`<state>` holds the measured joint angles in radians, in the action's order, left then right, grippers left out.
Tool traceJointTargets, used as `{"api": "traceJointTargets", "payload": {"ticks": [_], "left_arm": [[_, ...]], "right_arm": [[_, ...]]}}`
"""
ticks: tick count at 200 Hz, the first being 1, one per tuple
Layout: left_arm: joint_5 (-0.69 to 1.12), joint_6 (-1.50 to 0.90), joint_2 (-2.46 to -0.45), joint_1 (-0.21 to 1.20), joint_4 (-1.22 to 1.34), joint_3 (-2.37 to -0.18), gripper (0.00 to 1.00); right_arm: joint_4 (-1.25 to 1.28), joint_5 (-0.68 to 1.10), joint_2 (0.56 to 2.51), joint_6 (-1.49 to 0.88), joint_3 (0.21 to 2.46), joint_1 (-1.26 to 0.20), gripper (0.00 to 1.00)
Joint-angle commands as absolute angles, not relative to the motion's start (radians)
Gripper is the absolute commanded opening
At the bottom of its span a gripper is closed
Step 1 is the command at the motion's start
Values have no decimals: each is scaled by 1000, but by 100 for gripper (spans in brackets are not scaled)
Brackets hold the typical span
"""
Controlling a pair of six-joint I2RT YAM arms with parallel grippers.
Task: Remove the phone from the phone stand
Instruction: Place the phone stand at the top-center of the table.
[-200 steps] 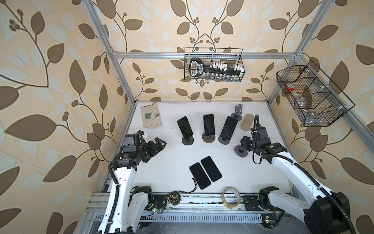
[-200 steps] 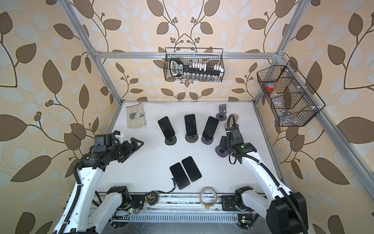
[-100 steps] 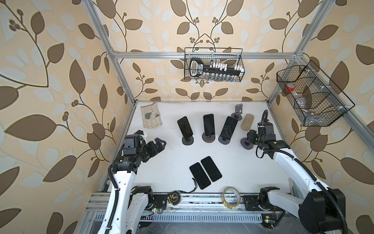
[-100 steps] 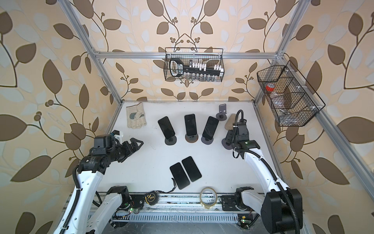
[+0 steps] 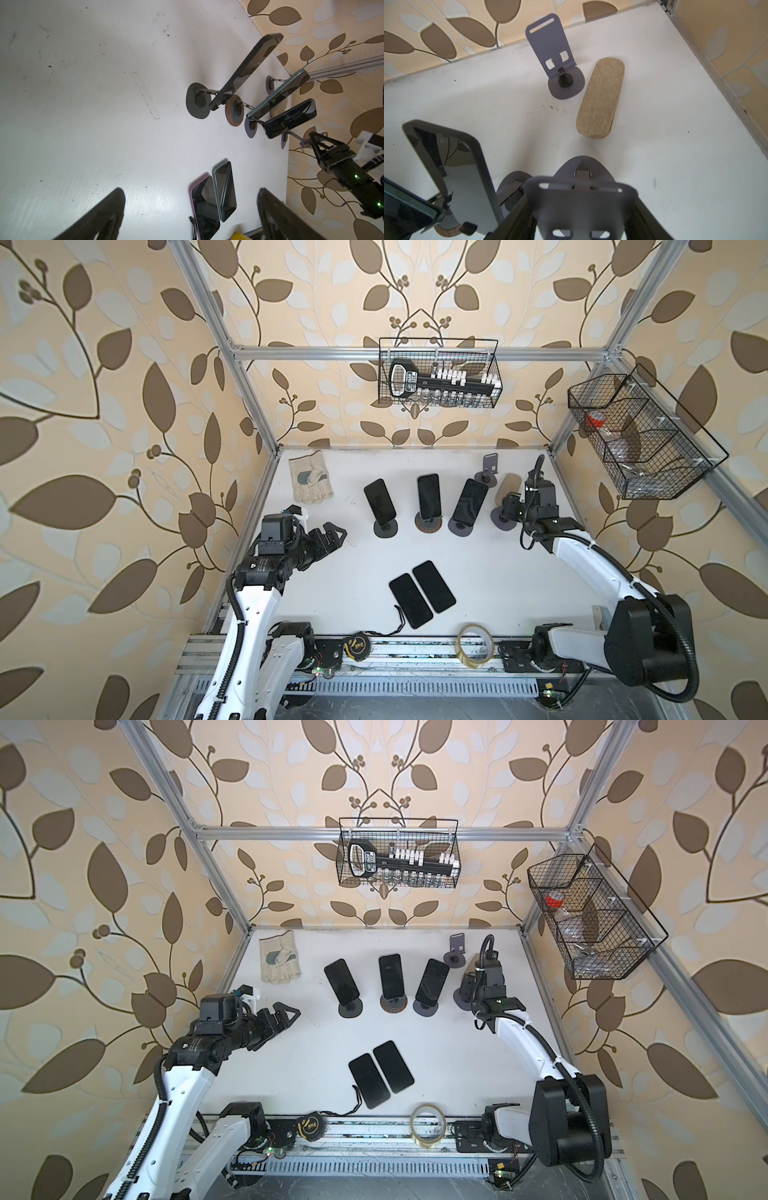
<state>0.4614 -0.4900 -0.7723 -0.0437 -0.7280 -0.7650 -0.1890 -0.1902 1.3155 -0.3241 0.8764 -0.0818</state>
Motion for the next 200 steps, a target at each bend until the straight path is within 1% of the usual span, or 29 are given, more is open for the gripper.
{"api": "traceJointTargets", "payload": {"ticks": [1,42,58,88,134,163,200], "left_arm": [[481,-482,-765,-23,-703,-761,99],[458,-481,-765,-10,-711,-764,99],[454,-479,-763,-11,-711,-765,99],[443,-468,-765,-8,-729,-778,99],[470,-479,-790,-8,-712,-763,99],[461,-485,-792,-9,-713,-761,99],[445,-487,-795,-9,-717,-764,99]], "right_arm": [[-130,-197,1368,-262,985,-74,48],[-115,-149,1504,-210,1129,-57,48],[-130,-140,1555,-185,1196,-55,49],[-137,-67,1614,-159,1278,-55,50],[-121,108,1664,-139,1308,-57,50],[-75,130,1688,-128,1313,-66,50],[-118,145,1759,-91,1399,-90,50]]}}
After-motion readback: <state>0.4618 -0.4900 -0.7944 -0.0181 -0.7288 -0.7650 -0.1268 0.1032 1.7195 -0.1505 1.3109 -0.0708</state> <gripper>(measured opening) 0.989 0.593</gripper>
